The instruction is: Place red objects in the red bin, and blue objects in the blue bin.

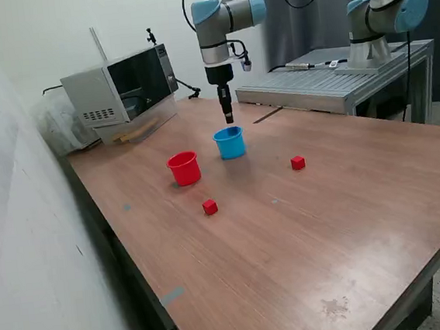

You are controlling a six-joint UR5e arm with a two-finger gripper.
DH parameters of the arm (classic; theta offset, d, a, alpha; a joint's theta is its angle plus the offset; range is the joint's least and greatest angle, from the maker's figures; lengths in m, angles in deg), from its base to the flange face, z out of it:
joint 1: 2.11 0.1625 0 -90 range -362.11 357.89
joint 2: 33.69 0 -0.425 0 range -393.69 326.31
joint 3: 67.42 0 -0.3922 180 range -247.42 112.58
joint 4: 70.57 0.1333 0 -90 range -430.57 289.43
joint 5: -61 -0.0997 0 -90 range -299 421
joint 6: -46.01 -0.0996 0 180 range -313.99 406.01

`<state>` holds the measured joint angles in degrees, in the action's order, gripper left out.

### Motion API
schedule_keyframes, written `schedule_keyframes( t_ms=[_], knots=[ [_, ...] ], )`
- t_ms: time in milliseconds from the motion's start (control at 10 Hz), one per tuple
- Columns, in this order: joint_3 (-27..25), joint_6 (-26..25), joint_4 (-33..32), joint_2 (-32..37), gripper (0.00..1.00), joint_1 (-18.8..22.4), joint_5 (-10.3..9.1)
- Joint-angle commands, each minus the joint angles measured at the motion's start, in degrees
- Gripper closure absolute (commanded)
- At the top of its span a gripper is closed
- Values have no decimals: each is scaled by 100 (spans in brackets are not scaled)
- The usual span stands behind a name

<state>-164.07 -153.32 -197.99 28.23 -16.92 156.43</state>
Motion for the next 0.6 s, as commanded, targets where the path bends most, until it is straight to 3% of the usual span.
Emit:
schedule_keyframes(
  t_ms=[0, 200, 300, 500],
  knots=[
    [6, 0, -1, 5, 0, -4, 2],
    [6, 17, -1, 5, 0, -21, 63],
    [-37, 131, 16, 31, 0, 66, 255],
    [-414, 577, 34, 512, 0, 538, 301]
  ],
)
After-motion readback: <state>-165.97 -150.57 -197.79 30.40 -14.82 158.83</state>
